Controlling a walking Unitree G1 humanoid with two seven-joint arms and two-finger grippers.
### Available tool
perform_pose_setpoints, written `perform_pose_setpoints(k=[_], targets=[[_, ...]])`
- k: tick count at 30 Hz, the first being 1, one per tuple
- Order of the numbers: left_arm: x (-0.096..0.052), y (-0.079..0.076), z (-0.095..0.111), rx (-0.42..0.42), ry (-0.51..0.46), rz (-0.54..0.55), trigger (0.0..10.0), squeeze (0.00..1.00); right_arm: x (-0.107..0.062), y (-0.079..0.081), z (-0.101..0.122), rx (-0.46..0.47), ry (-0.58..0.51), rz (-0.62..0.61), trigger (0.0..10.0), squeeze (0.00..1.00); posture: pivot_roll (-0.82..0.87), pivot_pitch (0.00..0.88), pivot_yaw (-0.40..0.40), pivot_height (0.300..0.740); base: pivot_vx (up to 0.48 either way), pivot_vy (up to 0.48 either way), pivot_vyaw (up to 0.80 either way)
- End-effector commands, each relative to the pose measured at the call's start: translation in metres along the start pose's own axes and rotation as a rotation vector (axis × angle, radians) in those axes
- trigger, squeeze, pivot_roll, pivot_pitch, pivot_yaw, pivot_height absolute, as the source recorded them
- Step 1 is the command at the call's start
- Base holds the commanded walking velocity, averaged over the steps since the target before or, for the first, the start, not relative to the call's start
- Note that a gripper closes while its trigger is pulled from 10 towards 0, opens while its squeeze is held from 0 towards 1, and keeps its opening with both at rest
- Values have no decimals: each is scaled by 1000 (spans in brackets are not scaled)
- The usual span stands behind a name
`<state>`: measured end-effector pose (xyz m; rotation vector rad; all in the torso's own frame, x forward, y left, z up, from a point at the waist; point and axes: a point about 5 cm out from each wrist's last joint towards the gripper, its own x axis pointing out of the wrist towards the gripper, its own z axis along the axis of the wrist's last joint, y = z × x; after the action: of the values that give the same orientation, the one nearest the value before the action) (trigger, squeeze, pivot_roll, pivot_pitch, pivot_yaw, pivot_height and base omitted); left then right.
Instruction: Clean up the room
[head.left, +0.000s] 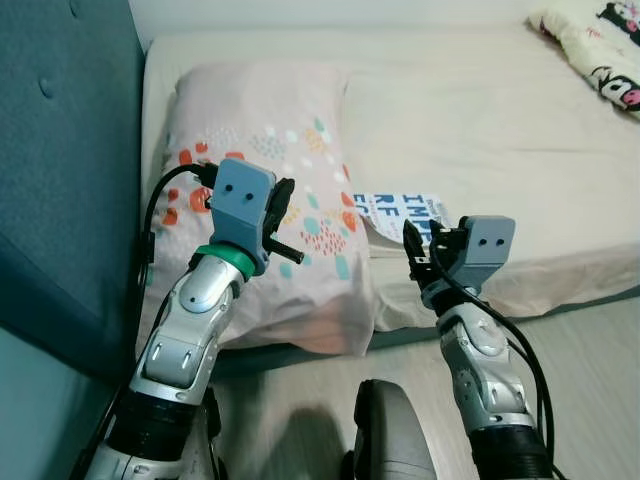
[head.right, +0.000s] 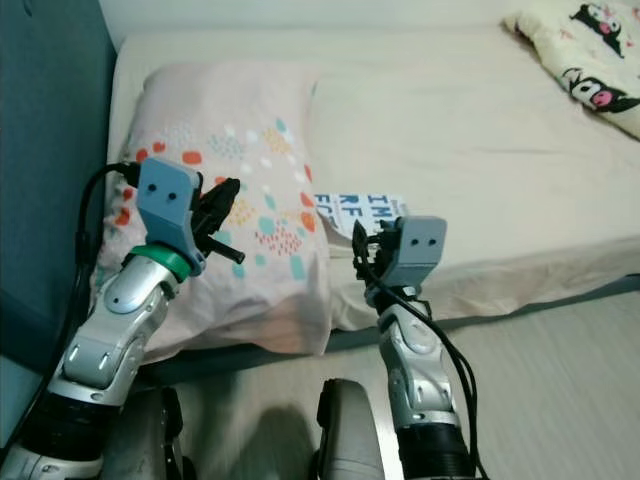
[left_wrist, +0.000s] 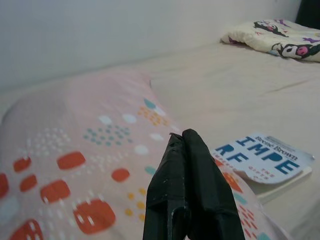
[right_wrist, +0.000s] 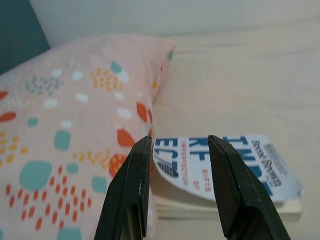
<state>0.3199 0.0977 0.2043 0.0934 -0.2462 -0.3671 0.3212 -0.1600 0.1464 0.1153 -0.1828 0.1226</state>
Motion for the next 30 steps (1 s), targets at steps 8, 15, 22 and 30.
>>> perform_pose_setpoints(k=[8, 15, 22, 30], targets=[[2, -1, -9, 39, 13, 14, 10000, 0, 2, -4, -3, -25, -11, -32, 10000, 0, -13, 0, -6, 651, 0, 0, 0], [6, -8, -12, 52, 7, 17, 10000, 0, 2, -6, -6, -47, -16, -44, 10000, 0, -14, 0, -9, 674, 0, 0, 0], [10, -10, -11, 56, 4, 9, 10000, 0, 4, -8, -6, -48, -13, -51, 10000, 0, -14, 0, -7, 691, 0, 0, 0], [11, -10, -14, 63, 6, 9, 10000, 0, 5, -7, -8, -50, -17, -49, 10000, 0, -12, 0, -8, 713, 0, 0, 0]])
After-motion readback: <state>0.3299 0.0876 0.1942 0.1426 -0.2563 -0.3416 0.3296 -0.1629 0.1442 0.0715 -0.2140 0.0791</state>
